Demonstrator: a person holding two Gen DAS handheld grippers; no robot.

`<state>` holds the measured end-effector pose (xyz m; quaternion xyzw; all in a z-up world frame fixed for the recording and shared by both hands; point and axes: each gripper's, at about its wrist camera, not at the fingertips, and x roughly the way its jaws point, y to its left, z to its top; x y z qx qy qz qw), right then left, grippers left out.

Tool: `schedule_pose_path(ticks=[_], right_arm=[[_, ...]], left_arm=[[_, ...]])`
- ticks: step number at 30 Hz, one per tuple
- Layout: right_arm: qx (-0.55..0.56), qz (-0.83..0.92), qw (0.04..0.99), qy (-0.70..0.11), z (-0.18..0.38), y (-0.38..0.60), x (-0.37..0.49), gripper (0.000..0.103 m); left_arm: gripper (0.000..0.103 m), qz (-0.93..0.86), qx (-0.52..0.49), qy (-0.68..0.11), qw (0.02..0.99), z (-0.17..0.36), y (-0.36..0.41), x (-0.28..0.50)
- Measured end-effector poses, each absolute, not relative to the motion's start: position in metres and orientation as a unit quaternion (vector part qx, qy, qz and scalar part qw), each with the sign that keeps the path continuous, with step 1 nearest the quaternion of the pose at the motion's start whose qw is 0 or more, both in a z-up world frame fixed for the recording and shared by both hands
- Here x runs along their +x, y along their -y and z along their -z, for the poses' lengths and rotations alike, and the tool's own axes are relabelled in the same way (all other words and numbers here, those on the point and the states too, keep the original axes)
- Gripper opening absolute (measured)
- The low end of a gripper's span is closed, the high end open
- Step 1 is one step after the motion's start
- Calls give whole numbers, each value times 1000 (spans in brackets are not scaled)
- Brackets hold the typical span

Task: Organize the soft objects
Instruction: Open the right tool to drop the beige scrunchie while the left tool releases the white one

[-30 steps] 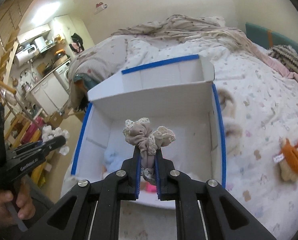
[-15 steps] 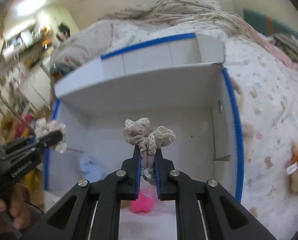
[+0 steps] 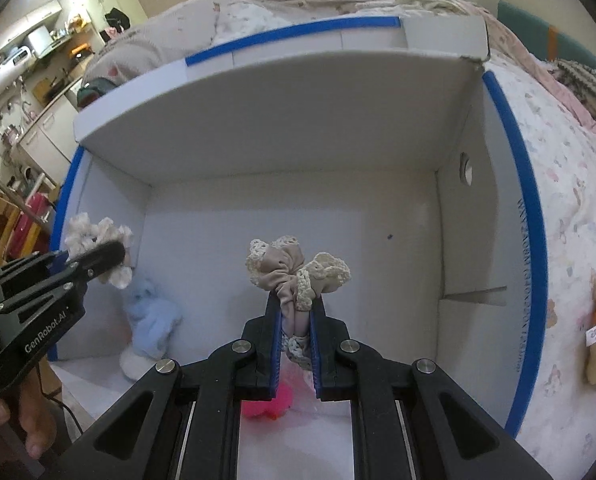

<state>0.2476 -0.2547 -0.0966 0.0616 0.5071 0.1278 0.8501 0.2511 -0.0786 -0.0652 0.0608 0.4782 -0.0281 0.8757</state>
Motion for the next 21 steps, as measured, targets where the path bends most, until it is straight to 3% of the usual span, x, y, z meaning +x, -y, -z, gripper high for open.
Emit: schedule_pose_path(ticks=[17, 20, 21], right_arm=[[79, -142, 845, -510, 94, 255, 244, 18], [86, -147, 847, -503, 90, 257, 243, 32], [90, -148, 847, -502, 89, 257, 243, 47]], left_arm=[[17, 17, 69, -503, 862, 86, 79, 257], [19, 21, 73, -504, 860, 87, 81, 256], [24, 22, 73, -504, 861, 86, 81, 256]])
